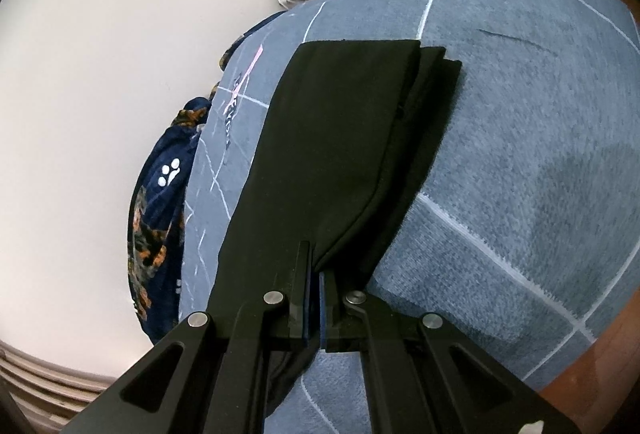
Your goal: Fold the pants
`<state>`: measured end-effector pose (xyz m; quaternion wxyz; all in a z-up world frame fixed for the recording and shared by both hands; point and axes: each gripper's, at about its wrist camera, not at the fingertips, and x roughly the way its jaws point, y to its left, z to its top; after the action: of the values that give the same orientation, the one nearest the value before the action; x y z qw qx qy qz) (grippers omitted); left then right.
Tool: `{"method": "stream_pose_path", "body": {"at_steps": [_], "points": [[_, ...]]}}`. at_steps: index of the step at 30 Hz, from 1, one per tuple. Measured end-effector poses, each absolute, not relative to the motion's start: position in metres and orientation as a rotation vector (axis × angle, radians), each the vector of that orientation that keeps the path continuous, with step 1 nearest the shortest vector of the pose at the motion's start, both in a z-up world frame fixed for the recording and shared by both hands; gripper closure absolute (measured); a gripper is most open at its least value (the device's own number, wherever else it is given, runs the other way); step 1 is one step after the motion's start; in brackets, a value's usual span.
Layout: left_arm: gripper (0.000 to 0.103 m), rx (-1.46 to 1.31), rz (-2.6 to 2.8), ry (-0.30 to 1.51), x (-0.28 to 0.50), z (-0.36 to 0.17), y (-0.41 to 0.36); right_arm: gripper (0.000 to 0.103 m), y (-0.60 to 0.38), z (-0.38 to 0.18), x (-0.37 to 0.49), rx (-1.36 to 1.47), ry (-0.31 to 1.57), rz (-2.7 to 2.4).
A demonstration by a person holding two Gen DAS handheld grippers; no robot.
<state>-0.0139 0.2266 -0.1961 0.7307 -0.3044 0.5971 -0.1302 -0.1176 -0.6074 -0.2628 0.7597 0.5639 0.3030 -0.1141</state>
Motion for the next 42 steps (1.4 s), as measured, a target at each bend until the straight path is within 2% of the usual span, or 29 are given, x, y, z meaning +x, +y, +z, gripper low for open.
{"method": "stream_pose_path", "body": {"at_steps": [1,2,4,7,13,16,20,27,31,33,35,40,42], "points": [[0.070,-0.686,-0.276,1.313,-0.014,-0.198,0.228,0.103,-0.608,-0.263,-0.118,1.229,0.659,-0.247],[0.075,-0.665,-0.253,1.311,-0.014,-0.197,0.228,0.103,-0.608,-0.263,-0.118,1.232,0.657,-0.246],[0.083,-0.594,-0.234,1.285,-0.016,-0.187,0.222,0.103,-0.608,-0.263,-0.118,1.236,0.653,-0.245],[0.090,-0.520,-0.203,1.228,-0.014,-0.167,0.216,0.103,-0.608,-0.263,-0.117,1.235,0.651,-0.246],[0.092,-0.366,-0.190,1.109,0.008,-0.132,0.193,0.103,-0.605,-0.262,-0.119,1.219,0.640,-0.264],[0.092,-0.317,-0.155,1.135,0.006,-0.151,0.194,0.103,-0.604,-0.262,-0.120,1.222,0.634,-0.262],[0.092,-0.333,-0.113,1.188,-0.011,-0.186,0.207,0.103,-0.605,-0.265,-0.122,1.232,0.628,-0.246],[0.092,-0.345,-0.106,1.161,-0.013,-0.178,0.203,0.103,-0.606,-0.263,-0.120,1.229,0.637,-0.247],[0.099,-0.436,-0.116,1.136,0.007,-0.164,0.210,0.103,-0.604,-0.261,-0.118,1.206,0.621,-0.265],[0.103,-0.390,-0.112,1.089,0.018,-0.146,0.203,0.103,-0.603,-0.262,-0.118,1.211,0.610,-0.273],[0.103,-0.327,-0.112,1.033,0.024,-0.131,0.196,0.103,-0.602,-0.263,-0.120,1.221,0.597,-0.274],[0.103,-0.387,-0.080,1.100,0.004,-0.166,0.217,0.103,-0.603,-0.266,-0.124,1.234,0.578,-0.262],[0.103,-0.411,-0.115,1.035,-0.011,-0.159,0.219,0.103,-0.604,-0.267,-0.124,1.245,0.580,-0.248]]}}
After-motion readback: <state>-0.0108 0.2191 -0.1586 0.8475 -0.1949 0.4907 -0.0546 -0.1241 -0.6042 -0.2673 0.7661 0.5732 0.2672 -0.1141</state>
